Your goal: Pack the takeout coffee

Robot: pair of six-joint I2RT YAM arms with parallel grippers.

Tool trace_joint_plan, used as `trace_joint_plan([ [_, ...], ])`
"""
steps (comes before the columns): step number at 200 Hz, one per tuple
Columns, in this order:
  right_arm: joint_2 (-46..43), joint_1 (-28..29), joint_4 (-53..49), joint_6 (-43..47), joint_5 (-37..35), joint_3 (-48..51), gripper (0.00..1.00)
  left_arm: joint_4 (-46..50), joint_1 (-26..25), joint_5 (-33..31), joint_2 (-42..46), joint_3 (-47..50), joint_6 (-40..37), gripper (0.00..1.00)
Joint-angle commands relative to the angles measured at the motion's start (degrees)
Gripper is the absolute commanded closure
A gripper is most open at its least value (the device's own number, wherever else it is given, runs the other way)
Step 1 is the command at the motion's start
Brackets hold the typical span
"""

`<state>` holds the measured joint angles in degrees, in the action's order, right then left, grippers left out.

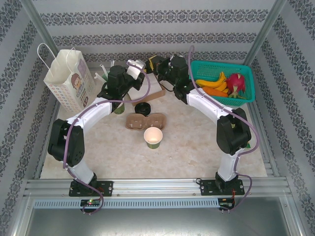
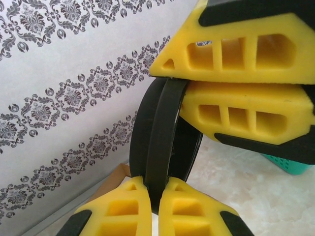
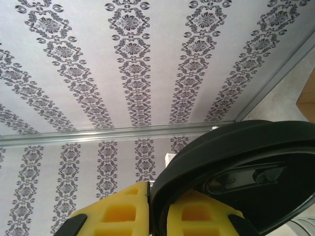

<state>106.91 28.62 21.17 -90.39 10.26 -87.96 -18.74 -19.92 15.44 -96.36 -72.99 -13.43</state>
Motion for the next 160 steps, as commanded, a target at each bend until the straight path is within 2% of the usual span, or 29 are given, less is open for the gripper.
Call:
trace_joint_plan([
  [1, -3.7, -1.0, 2.2, 6.2, 1.0, 0.5, 1.00, 1.3, 0.6, 0.9, 2.0, -0.5, 4.0, 0.59],
  [27, -6.3, -3.0, 3.8, 14.9, 6.0, 1.9, 1.00, 1.1, 3.1, 6.6, 3.3, 1.5, 13.0, 0.22],
  [47, -8.8, -5.1, 2.1, 26.4, 13.8, 1.7, 1.00, 1.2, 5.1, 11.9, 4.8, 3.8, 20.6, 0.09],
  [56, -10.0, -6.1, 0.1, 31.0, 17.3, 1.9, 1.00, 0.9, 5.8, 14.5, 5.8, 5.0, 23.8, 0.00],
  [80, -12.8, -8.6, -2.5, 40.0, 26.5, 4.1, 1.00, 0.4, 6.5, 17.2, 8.8, 7.8, 31.1, 0.00],
  [94, -14.1, -9.2, -10.4, 50.3, 32.5, 2.9, 1.00, 1.8, 7.4, 19.5, 9.7, 7.7, 34.5, 0.00],
  [108, -15.4, -9.2, -17.5, 61.8, 38.6, 2.7, 1.00, 3.1, 8.5, 25.1, 9.8, 6.6, 36.8, 0.00],
  [121, -16.2, -9.2, -23.1, 69.4, 41.5, 2.5, 1.00, 2.3, 9.2, 28.8, 10.3, 6.3, 38.0, 0.01],
  [141, -15.8, -9.1, -25.7, 74.1, 48.2, 2.0, 1.00, 2.3, 9.4, 31.4, 11.2, 6.0, 36.7, 0.00],
  [160, -15.1, -9.1, -27.8, 77.2, 54.7, 0.4, 1.00, 0.6, 9.8, 36.8, 11.4, 5.7, 35.9, 0.00],
])
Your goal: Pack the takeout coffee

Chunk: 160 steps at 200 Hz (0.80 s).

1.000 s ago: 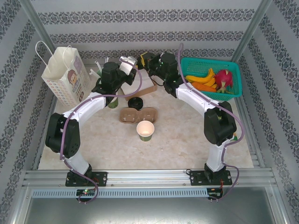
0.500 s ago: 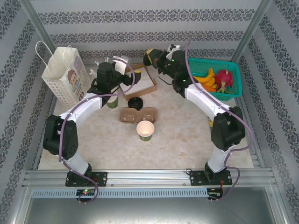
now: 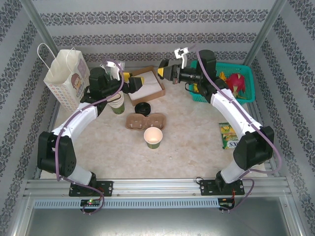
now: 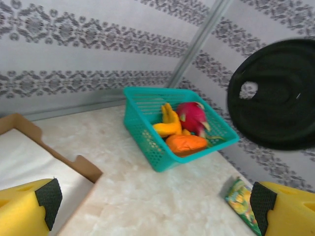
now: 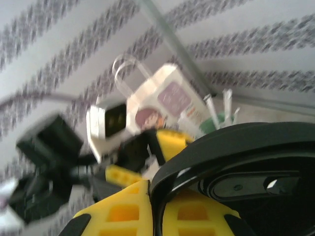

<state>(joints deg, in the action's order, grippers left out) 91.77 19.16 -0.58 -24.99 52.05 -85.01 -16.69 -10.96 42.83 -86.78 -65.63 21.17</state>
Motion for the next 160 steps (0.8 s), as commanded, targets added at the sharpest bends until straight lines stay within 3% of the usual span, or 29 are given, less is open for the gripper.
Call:
trace_joint_plan([
  [1, 0.1, 0.3, -6.0, 11.9, 13.4, -2.6, 1.00, -1.6, 0.8, 9.9, 1.8, -1.7, 1.2, 0.00],
  [16, 0.3, 0.4, -6.5, 14.6, 18.8, -3.2, 1.00, -2.2, 1.3, 14.7, 1.7, -2.2, 0.7, 0.00],
  [66, -1.1, 0.0, -9.7, 26.6, 24.4, -2.4, 1.00, 4.6, 1.9, 23.1, 2.3, -6.1, -5.1, 0.10],
  [130, -1.7, 1.7, -9.7, 31.4, 30.3, -3.9, 1.00, 1.4, 1.8, 30.8, 2.8, -7.6, -3.8, 0.29],
  [160, -1.1, 3.2, -9.7, 29.4, 31.0, -4.5, 1.00, 7.6, 1.3, 33.8, 3.0, -9.9, -9.2, 0.36],
])
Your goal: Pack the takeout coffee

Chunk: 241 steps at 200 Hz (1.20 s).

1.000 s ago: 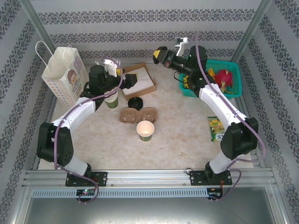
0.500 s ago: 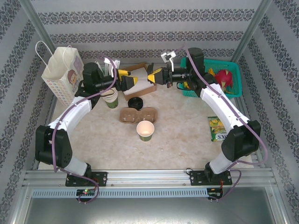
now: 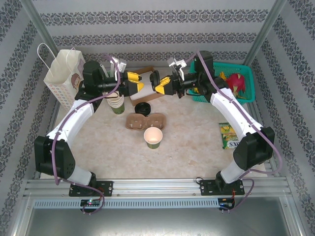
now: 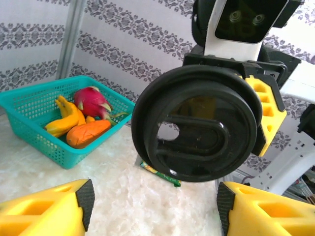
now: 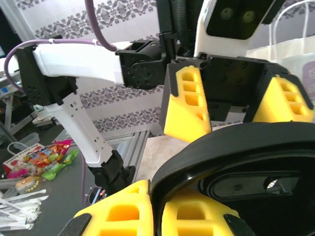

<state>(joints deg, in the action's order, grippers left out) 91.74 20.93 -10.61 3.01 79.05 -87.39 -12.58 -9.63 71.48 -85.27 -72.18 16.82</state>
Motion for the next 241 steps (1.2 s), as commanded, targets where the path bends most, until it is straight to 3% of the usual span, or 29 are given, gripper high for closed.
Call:
trace_joint_plan([
  [1, -1.0, 1.4, 0.3, 1.3, 4.1, -2.2, 1.00, 3.8, 0.0, 5.2, 1.5, -3.4, -5.1, 0.36],
  [32, -1.7, 2.4, 0.2, 0.0, 4.3, -1.6, 1.00, 13.8, -0.5, 9.0, 0.3, -8.3, -13.7, 0.44],
  [69, -1.7, 3.8, 0.3, 0.3, 4.2, -1.9, 1.00, 41.1, -1.1, 15.2, -4.2, -19.6, -34.1, 0.60],
  [86, -1.7, 4.0, 0.5, 0.3, 3.8, -2.1, 1.00, 48.2, -1.1, 14.2, -7.0, -24.9, -35.8, 0.61],
  [103, -1.7, 4.2, 0.6, -0.1, 2.6, -2.4, 1.00, 45.2, -2.1, 7.2, -6.8, -24.4, -31.3, 0.61],
  [112, -1.8, 4.2, 0.6, -0.2, 2.3, -2.6, 1.00, 39.2, -2.8, 3.0, -5.0, -21.3, -28.2, 0.60],
  [125, -2.1, 4.2, 0.5, -0.4, 1.9, -2.7, 1.00, 28.0, -2.9, 0.6, -1.8, -14.7, -22.8, 0.56],
  [135, -2.3, 4.2, 0.6, -0.4, 1.9, -2.7, 1.00, 25.0, -2.9, -0.4, -0.4, -12.7, -22.2, 0.52],
  [171, -2.3, 4.8, 0.6, -0.7, 3.8, -3.5, 1.00, 25.9, -2.9, 4.1, -1.7, -13.9, -22.1, 0.51],
  [206, -2.6, 5.0, 0.5, -0.3, 4.7, -3.0, 1.00, 32.8, -2.8, 8.7, -2.0, -16.8, -28.3, 0.53],
  [241, -2.9, 5.3, 0.3, 0.4, 5.3, -2.6, 1.00, 30.5, -2.8, 9.5, -1.9, -16.9, -26.7, 0.54],
])
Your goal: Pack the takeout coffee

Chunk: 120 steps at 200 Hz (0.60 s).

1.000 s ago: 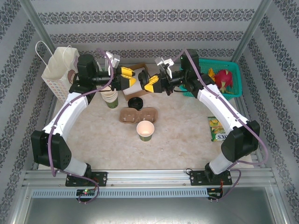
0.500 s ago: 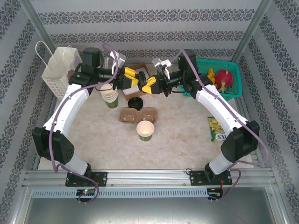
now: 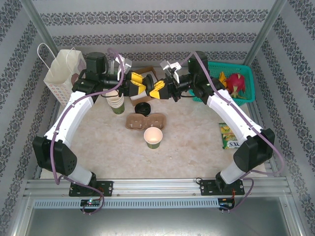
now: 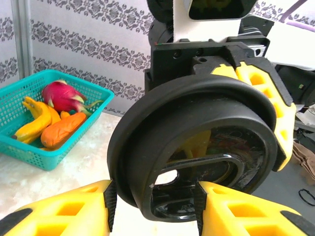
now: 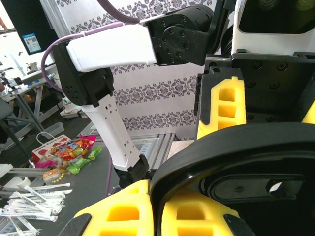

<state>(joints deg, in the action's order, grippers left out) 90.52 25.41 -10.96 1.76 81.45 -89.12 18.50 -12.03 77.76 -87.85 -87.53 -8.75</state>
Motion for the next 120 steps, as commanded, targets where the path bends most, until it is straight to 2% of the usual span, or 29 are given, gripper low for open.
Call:
trace_joint_plan([
  [1, -1.6, 0.9, 0.7, 1.7, 2.8, -0.9, 1.00, -0.6, -0.4, 3.2, 0.7, -1.6, -1.1, 0.54],
  [37, -1.8, 1.3, 0.7, 2.3, 3.2, -0.6, 1.00, -4.2, -0.4, 4.4, 0.6, -1.1, 1.4, 0.57],
  [101, -2.9, 1.7, 0.4, 3.5, 4.5, 0.6, 1.00, -8.6, -0.3, 1.9, 0.6, -0.4, 4.0, 0.57],
  [120, -3.6, 1.7, 0.5, 4.3, 3.2, 1.3, 1.00, -12.0, -0.3, 2.0, 0.6, 0.2, 6.3, 0.63],
])
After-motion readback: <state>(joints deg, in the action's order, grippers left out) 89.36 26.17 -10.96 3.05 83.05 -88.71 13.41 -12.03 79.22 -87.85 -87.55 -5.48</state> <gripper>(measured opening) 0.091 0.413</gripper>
